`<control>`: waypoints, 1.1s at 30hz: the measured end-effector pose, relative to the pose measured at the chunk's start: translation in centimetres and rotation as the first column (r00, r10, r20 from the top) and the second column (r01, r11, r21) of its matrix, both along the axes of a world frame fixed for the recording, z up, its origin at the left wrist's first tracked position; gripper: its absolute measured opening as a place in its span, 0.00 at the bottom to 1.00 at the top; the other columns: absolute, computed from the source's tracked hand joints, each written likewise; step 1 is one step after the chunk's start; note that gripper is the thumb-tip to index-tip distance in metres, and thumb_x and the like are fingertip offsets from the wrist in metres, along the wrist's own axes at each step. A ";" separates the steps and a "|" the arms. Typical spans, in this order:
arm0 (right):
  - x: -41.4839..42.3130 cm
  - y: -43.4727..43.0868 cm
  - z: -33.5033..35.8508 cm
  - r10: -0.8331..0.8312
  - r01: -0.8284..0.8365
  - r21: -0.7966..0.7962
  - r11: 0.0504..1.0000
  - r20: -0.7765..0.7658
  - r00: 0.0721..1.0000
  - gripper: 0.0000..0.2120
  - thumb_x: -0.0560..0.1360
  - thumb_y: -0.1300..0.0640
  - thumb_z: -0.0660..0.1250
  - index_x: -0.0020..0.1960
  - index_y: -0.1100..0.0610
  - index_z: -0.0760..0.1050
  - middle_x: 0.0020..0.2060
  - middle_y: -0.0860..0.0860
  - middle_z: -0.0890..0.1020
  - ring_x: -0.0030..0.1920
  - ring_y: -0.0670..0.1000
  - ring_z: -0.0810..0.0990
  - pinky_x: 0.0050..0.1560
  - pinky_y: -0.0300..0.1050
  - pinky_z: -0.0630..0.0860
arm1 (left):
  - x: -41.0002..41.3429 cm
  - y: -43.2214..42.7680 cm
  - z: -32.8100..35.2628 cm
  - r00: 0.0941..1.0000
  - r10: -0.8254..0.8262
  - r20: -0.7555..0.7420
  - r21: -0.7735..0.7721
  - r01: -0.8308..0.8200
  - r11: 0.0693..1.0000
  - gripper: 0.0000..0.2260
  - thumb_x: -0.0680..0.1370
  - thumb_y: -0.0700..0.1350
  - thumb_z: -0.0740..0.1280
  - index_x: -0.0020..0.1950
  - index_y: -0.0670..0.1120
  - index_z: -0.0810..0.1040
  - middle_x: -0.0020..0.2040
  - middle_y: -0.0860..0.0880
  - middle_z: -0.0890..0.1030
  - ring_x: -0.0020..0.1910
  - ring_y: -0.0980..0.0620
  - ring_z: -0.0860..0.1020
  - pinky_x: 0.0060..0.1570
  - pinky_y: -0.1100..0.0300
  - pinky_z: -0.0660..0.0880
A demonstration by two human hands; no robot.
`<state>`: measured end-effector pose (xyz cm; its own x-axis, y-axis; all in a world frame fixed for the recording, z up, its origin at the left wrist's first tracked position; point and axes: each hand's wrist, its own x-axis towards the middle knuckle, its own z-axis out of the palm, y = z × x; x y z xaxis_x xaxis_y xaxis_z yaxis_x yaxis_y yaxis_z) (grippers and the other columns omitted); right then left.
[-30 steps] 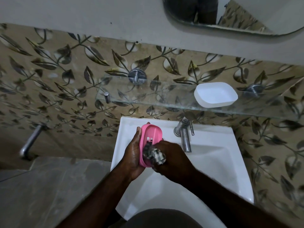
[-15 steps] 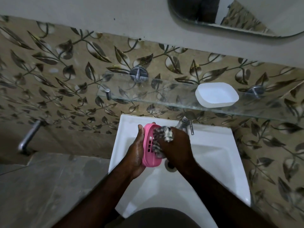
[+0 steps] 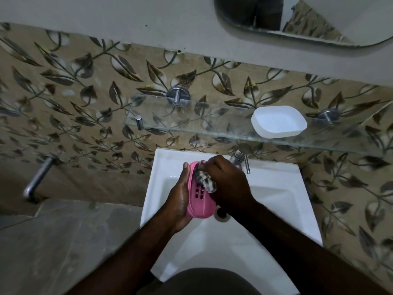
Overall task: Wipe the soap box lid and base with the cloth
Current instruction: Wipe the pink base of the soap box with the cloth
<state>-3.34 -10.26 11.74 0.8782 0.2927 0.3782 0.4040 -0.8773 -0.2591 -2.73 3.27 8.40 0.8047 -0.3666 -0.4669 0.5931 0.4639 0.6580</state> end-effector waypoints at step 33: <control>0.4 -0.9 1.5 0.033 -0.024 0.055 0.998 -0.167 0.985 0.13 0.64 0.62 0.73 0.48 0.56 0.78 0.41 0.52 0.80 0.43 0.54 0.79 0.39 0.44 0.72 | 0.1 -0.4 0.1 0.999 -0.007 -0.038 -0.011 0.007 1.000 0.23 0.78 0.64 0.56 0.60 0.51 0.79 0.53 0.44 0.85 0.54 0.42 0.81 0.52 0.46 0.79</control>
<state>-2.92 -11.16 13.25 0.9220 0.3026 0.2416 0.3758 -0.8495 -0.3704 -2.68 2.84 8.54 0.7839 -0.3771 -0.4932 0.6208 0.4664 0.6301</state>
